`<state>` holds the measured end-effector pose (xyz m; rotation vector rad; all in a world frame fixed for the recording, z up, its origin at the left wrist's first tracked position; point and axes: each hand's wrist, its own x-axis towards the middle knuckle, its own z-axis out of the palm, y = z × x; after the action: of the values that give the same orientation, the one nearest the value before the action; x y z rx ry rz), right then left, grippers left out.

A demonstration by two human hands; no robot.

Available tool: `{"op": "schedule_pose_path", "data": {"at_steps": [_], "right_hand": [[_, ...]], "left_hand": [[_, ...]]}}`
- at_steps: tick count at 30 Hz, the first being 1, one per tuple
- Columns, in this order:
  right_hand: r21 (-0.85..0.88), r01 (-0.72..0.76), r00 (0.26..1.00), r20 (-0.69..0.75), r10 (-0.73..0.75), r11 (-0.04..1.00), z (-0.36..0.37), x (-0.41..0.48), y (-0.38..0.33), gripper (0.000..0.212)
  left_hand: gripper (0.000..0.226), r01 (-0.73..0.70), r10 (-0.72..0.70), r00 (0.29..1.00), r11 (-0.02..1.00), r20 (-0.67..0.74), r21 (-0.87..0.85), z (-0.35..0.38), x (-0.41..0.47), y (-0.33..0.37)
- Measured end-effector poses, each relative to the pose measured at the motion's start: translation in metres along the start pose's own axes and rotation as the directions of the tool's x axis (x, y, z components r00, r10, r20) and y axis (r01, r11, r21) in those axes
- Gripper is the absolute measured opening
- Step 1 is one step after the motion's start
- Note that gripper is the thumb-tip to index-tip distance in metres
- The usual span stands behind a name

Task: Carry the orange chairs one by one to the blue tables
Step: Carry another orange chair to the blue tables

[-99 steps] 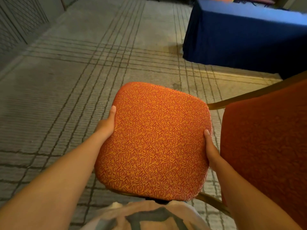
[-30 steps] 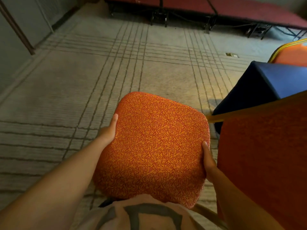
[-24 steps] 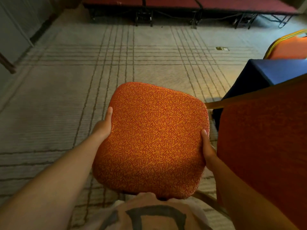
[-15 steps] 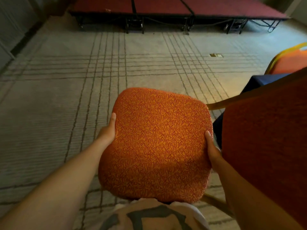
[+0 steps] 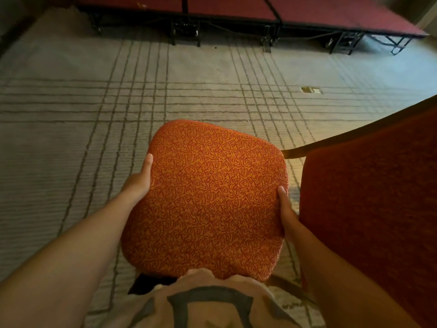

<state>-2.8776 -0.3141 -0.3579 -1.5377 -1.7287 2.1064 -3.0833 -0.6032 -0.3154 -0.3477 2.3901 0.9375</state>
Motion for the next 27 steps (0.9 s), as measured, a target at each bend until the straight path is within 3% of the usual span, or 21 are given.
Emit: {"op": "schedule_pose_path", "data": {"at_steps": [3, 5, 10, 13, 16, 19, 21, 23, 25, 27], "right_hand": [[0.059, -0.038, 0.999, -0.011, 0.039, 0.998, 0.002, 0.055, -0.022, 0.137], [0.098, -0.071, 0.997, -0.006, 0.072, 0.993, 0.006, 0.096, -0.042, 0.143], [0.172, -0.114, 0.989, -0.078, 0.129, 0.979, 0.013, 0.195, -0.109, 0.131], [0.21, -0.047, 0.99, -0.122, 0.074, 0.977, 0.019, 0.238, -0.175, 0.109], [0.2, -0.002, 0.981, -0.19, 0.041, 0.98, 0.019, 0.27, -0.241, 0.127], [0.251, 0.042, 0.963, -0.267, 0.028, 0.967, 0.005, 0.303, -0.29, 0.092], [0.31, 0.041, 0.937, -0.343, 0.071, 0.95, -0.01, 0.333, -0.308, 0.08], [0.357, 0.052, 0.931, -0.356, 0.085, 0.933, -0.025, 0.362, -0.323, 0.089], [0.401, 0.031, 0.922, -0.366, 0.129, 0.915, -0.042, 0.395, -0.337, 0.118], [0.426, 0.072, 0.916, -0.387, 0.11, 0.902, -0.066, 0.434, -0.355, 0.129]], "left_hand": [[0.101, -0.004, 0.003, 1.0, 0.999, 0.017, 0.051, 0.014, 0.049, 0.054], [0.101, -0.016, 0.013, 0.999, 0.996, 0.036, 0.082, 0.024, 0.087, 0.093], [0.107, -0.056, 0.046, 0.996, 0.991, 0.082, 0.119, 0.043, 0.188, 0.209], [0.106, -0.139, 0.125, 0.985, 0.983, 0.115, 0.121, 0.049, 0.237, 0.295], [0.101, -0.249, 0.232, 0.965, 0.957, 0.126, 0.149, 0.06, 0.273, 0.381], [0.102, -0.339, 0.308, 0.936, 0.919, 0.171, 0.201, 0.08, 0.302, 0.463], [0.103, -0.37, 0.323, 0.922, 0.896, 0.213, 0.245, 0.102, 0.321, 0.511], [0.106, -0.388, 0.321, 0.909, 0.883, 0.266, 0.262, 0.133, 0.343, 0.549], [0.108, -0.408, 0.327, 0.894, 0.876, 0.306, 0.256, 0.165, 0.36, 0.583], [0.106, -0.423, 0.333, 0.885, 0.867, 0.324, 0.262, 0.191, 0.376, 0.629]]}}
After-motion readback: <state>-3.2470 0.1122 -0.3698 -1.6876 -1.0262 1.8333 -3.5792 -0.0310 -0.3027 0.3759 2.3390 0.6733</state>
